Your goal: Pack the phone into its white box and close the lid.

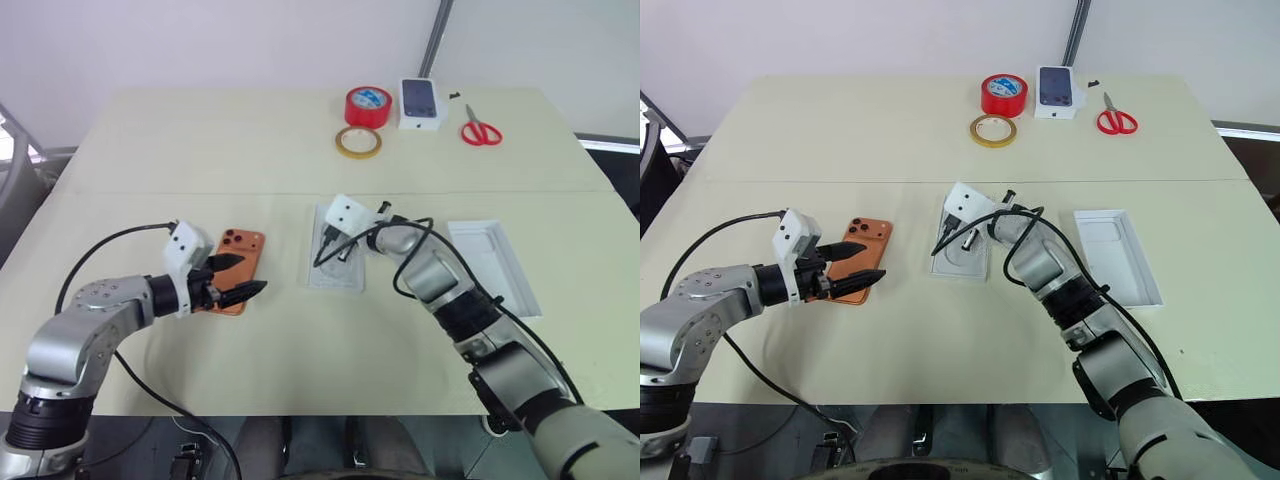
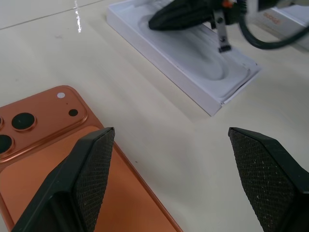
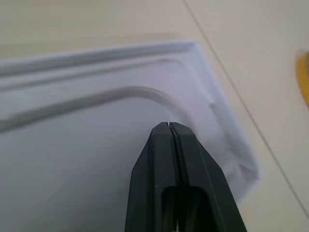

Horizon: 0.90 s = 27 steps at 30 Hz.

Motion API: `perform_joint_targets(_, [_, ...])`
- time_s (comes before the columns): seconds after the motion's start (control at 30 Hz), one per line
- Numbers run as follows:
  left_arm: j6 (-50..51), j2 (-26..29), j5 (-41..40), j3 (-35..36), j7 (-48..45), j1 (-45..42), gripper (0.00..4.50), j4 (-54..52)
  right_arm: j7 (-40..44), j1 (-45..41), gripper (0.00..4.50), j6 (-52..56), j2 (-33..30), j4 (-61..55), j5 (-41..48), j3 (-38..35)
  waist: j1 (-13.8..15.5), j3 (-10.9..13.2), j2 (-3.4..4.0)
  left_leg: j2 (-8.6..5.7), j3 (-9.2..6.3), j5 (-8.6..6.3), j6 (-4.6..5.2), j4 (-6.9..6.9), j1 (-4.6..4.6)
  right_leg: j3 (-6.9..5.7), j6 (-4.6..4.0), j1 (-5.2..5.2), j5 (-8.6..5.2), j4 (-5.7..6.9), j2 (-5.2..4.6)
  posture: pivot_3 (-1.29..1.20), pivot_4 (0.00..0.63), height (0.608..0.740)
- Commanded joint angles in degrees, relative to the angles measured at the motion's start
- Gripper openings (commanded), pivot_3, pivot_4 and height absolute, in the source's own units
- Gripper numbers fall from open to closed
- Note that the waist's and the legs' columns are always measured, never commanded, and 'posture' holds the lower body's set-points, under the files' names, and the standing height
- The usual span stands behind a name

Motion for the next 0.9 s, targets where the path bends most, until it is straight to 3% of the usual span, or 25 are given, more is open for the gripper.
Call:
perform_joint_targets(0.03, [0.5, -0.25, -1.43, 2.28, 1.34, -0.89, 3.93, -0.49, 5.91, 2.76, 0.03, 1.89, -2.96, -8.91, 0.72, 0.71, 0.1, 0.0, 0.0, 0.0, 0.0, -0.01, 0.01, 0.0, 0.0, 0.0, 0.0, 0.0, 0.0, 0.0, 0.0, 0.0, 0.15, 0.74])
perform_joint_targets(0.2, [0.67, -0.07, -1.9, 2.71, 2.15, -1.16, 3.93, 0.22, 14.29, 8.47, 0.03, 5.14, -7.89, -20.12, 2.46, 2.33, 0.13, 0.0, 0.0, 0.0, 0.0, -0.03, 0.04, 0.0, 0.02, 0.0, 0.0, 0.04, 0.0, -0.01, 0.0, 0.0, 0.15, 0.74])
perform_joint_targets(0.53, [0.87, -0.11, -2.24, 3.16, 3.06, -1.12, 3.93, 0.95, 21.7, 11.83, 0.03, 4.27, -13.95, -27.81, 3.86, 2.18, 0.36, -0.01, -0.01, -0.01, -0.01, -0.04, 0.06, 0.01, 0.04, 0.0, 0.0, 0.09, 0.0, -0.06, -0.02, 0.0, 0.15, 0.74])
perform_joint_targets(0.67, [1.96, -0.6, -2.63, 4.84, 4.99, -1.95, 3.93, 2.18, 18.19, 9.12, 0.03, 4.59, -10.83, -26.46, 4.24, -1.12, 0.21, -0.01, -0.01, 0.0, -0.02, -0.04, 0.06, 0.0, 0.04, 0.0, 0.0, 0.08, 0.0, -0.06, -0.01, 0.0, 0.15, 0.74])
perform_joint_targets(0.8, [7.98, -2.79, -4.64, 10.24, 12.84, -6.04, 3.93, 7.11, 14.65, 4.49, 0.03, 8.41, -4.53, -25.97, 5.83, -3.99, -0.01, 0.0, -0.01, 0.01, -0.02, -0.03, 0.05, 0.0, 0.04, 0.0, 0.0, 0.01, 0.0, 0.03, 0.02, 0.0, 0.15, 0.74])
perform_joint_targets(0.87, [11.2, -3.59, -5.01, 12.54, 16.48, -7.6, 4.48, 9.53, 14.0, 3.17, 0.0, 9.98, -1.92, -26.22, 6.1, -2.7, 0.0, -0.01, -0.02, 0.02, -0.04, -0.03, 0.05, 0.01, 0.04, -0.01, 0.0, 0.01, 0.0, 0.03, 0.04, 0.0, 0.15, 0.74])
perform_joint_targets(0.9, [12.66, -3.85, -5.0, 13.26, 18.01, -8.1, 4.49, 10.22, 13.39, 2.61, 0.0, 10.67, -0.49, -25.79, 6.02, -1.78, -0.01, -0.01, -0.03, 0.01, -0.04, -0.03, 0.05, 0.01, 0.03, -0.01, 0.0, 0.01, 0.0, 0.01, 0.04, 0.0, 0.15, 0.74])
